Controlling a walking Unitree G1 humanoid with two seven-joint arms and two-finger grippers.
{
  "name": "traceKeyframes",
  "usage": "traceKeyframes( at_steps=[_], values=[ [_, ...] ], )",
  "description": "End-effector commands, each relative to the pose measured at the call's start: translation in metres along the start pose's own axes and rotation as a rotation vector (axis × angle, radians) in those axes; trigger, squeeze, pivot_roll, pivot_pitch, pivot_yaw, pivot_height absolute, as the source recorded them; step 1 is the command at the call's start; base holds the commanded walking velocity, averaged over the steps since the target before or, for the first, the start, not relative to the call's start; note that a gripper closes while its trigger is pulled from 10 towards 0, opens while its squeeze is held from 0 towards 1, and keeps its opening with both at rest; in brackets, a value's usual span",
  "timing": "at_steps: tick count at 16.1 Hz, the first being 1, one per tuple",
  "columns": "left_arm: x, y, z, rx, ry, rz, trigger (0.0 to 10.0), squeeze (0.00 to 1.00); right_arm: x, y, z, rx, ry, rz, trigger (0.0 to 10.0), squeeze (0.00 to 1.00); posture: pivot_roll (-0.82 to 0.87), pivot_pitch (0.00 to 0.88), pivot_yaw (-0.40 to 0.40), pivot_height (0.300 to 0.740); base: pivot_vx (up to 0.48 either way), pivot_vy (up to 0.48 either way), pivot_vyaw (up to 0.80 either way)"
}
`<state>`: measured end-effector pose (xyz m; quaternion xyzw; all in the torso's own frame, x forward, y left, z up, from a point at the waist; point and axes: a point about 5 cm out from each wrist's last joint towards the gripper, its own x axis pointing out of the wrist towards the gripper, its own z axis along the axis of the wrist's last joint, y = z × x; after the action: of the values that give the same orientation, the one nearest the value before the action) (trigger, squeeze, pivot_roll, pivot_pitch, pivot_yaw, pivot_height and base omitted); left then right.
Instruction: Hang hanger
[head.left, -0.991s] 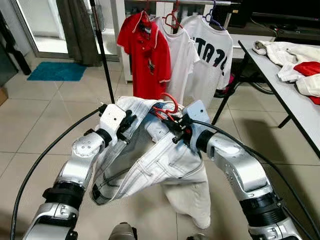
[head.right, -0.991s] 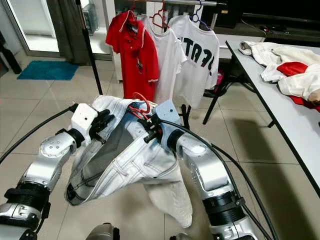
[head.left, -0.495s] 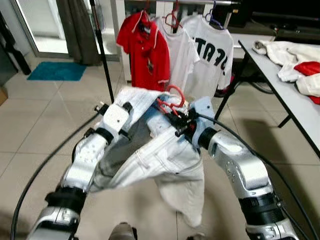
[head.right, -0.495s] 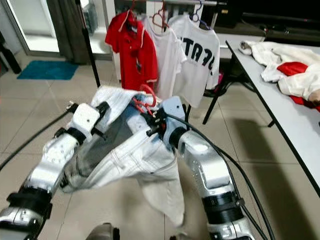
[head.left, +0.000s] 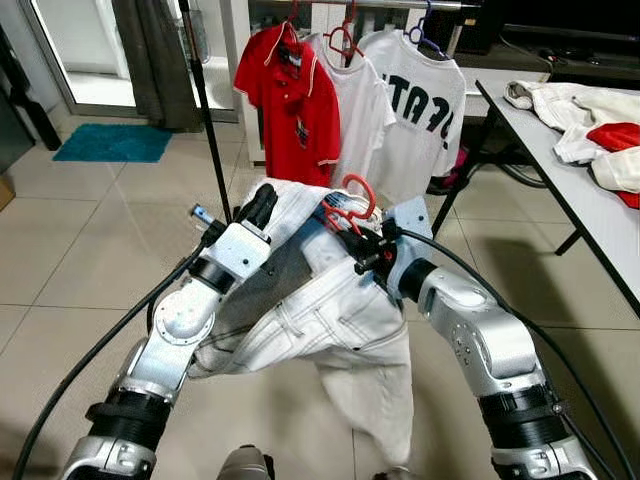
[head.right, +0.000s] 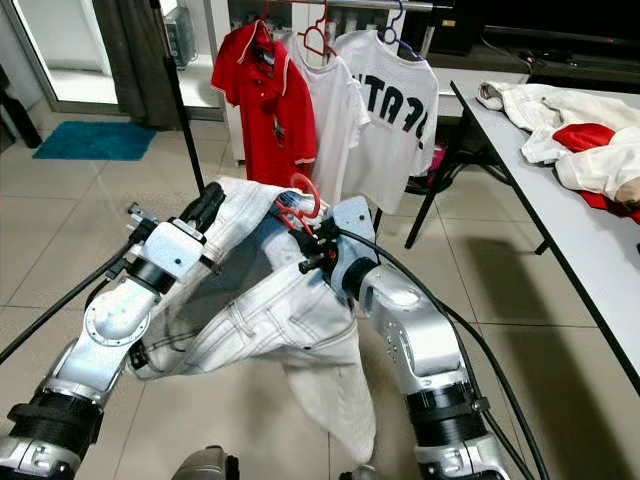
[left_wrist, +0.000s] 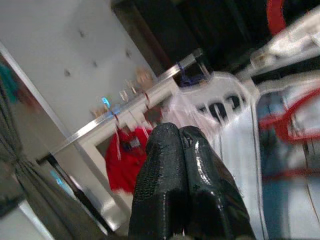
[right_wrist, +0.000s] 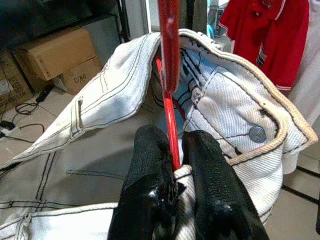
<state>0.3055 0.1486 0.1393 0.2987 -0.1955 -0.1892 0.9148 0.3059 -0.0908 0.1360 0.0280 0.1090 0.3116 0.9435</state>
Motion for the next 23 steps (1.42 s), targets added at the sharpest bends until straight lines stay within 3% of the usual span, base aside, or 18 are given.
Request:
traceKeyframes(
  at_steps=[1,2,5,7,10,12,14,15,17,18,19,20,21,23],
  values=[
    [-0.001,-0.009,-0.01,0.021,0.061,-0.071,4.7,0.23,0.001,-0.002,0.015,-0.013,-0.058,0.001,0.0,0.0,0.01,0.0,-0.03,0.705,0.0,0.0,0.0],
    [0.0,-0.018,-0.004,0.061,0.002,-0.147,10.0,1.0,0.001,0.0,0.017,-0.013,-0.066,0.023,0.0,0.0,0.01,0.0,-0.033,0.705,0.0,0.0,0.0],
    [0.004,-0.026,0.002,0.083,-0.029,-0.197,10.0,1.0,0.0,0.001,0.019,-0.009,-0.076,0.029,0.0,0.0,0.01,0.0,-0.021,0.705,0.0,0.0,0.0],
    [0.002,-0.034,-0.006,0.117,0.011,-0.226,10.0,1.0,0.0,0.003,0.021,0.003,-0.089,0.033,0.0,0.0,-0.01,0.0,-0.011,0.705,0.0,0.0,0.0],
    [0.002,-0.029,-0.021,0.164,0.111,-0.176,10.0,1.0,-0.002,0.009,0.02,0.027,-0.093,0.072,0.0,0.0,-0.02,0.0,-0.007,0.705,0.0,0.0,0.0],
    [0.0,-0.032,-0.03,0.205,0.166,-0.203,10.0,1.0,-0.003,0.008,0.022,0.053,-0.105,0.075,0.0,0.0,-0.02,0.0,-0.014,0.705,0.0,0.0,0.0],
    [-0.003,-0.034,-0.034,0.284,0.184,-0.22,10.0,1.0,-0.003,0.008,0.024,0.065,-0.111,0.079,0.0,0.0,-0.02,0.0,-0.015,0.705,0.0,0.0,0.0],
    [-0.004,-0.029,-0.036,0.388,0.188,-0.188,10.0,1.0,-0.003,0.009,0.025,0.077,-0.114,0.085,0.0,0.0,-0.02,0.0,-0.016,0.705,0.0,0.0,0.0],
    [-0.004,-0.02,-0.038,0.441,0.194,-0.128,10.0,1.0,-0.003,0.009,0.024,0.082,-0.113,0.091,0.0,0.0,-0.02,0.0,-0.019,0.705,0.0,0.0,0.0],
    [-0.004,-0.013,-0.038,0.459,0.194,-0.084,10.0,0.95,-0.003,0.01,0.024,0.089,-0.113,0.095,0.0,0.0,-0.02,0.0,-0.019,0.705,0.0,0.0,0.0],
    [-0.004,-0.005,-0.038,0.471,0.198,-0.033,10.0,0.35,-0.004,0.01,0.024,0.095,-0.113,0.096,0.0,0.0,-0.02,0.0,-0.017,0.705,0.0,0.0,0.0],
    [-0.004,0.0,-0.038,0.475,0.207,-0.003,10.0,0.08,-0.004,0.01,0.024,0.1,-0.112,0.095,0.0,0.0,-0.02,0.0,-0.017,0.705,0.0,0.0,0.0],
    [-0.004,0.004,-0.038,0.478,0.209,0.022,10.0,0.0,-0.004,0.01,0.023,0.102,-0.111,0.093,0.0,0.0,-0.02,0.0,-0.015,0.705,0.0,0.0,0.0],
    [-0.001,0.012,-0.031,0.457,0.168,0.084,10.0,0.0,-0.005,0.008,0.023,0.103,-0.112,0.081,0.0,0.0,-0.02,0.0,-0.014,0.705,0.0,0.0,0.0]
  ],
)
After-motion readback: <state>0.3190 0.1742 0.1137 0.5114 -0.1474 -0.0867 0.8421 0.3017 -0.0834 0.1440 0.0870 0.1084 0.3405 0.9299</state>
